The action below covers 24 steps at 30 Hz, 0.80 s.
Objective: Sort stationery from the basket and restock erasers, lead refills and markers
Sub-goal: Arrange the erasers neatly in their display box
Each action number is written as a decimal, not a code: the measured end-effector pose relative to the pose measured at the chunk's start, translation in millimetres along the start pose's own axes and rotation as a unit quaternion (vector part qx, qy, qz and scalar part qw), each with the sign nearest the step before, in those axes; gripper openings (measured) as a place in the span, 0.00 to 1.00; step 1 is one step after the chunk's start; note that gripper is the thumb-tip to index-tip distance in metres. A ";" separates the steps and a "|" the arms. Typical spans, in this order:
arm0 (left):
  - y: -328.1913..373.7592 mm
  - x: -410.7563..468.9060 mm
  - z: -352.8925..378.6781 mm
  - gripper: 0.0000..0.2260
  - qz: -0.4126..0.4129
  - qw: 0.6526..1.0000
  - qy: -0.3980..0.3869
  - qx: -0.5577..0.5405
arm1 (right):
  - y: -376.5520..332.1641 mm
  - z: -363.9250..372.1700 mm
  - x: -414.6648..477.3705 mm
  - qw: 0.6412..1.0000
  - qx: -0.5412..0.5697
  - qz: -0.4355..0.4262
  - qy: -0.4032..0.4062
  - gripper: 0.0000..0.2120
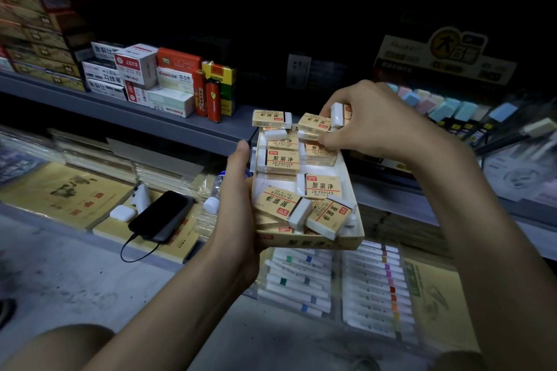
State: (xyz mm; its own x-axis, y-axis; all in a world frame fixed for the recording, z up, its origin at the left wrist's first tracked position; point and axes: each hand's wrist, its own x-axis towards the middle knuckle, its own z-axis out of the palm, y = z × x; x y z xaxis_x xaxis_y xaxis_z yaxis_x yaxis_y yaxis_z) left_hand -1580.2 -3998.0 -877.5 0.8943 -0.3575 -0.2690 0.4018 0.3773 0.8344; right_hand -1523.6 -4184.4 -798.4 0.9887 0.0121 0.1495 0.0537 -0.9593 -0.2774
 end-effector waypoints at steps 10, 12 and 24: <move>0.5 -0.5 1.2 0.31 0.005 1.000 -0.010 -0.012 | 1.4 1.5 -12.5 1.000 -0.003 -0.006 -0.028 0.13; 0.2 -0.7 1.8 0.30 0.007 1.000 -0.008 -0.009 | 1.5 3.4 -13.1 1.000 -0.007 -0.008 -0.020 0.14; 2.2 -0.8 3.5 0.30 0.005 1.000 0.003 -0.014 | 4.8 -4.5 -21.7 0.997 0.065 -0.012 0.047 0.16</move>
State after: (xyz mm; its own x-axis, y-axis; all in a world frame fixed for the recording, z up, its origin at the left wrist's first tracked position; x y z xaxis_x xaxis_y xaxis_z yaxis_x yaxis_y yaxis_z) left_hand -1580.8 -3999.9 -873.8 0.8994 -0.3485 -0.2639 0.3985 0.4054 0.8227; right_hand -1545.4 -4190.5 -798.7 0.9700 0.0016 0.2432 0.0999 -0.9145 -0.3921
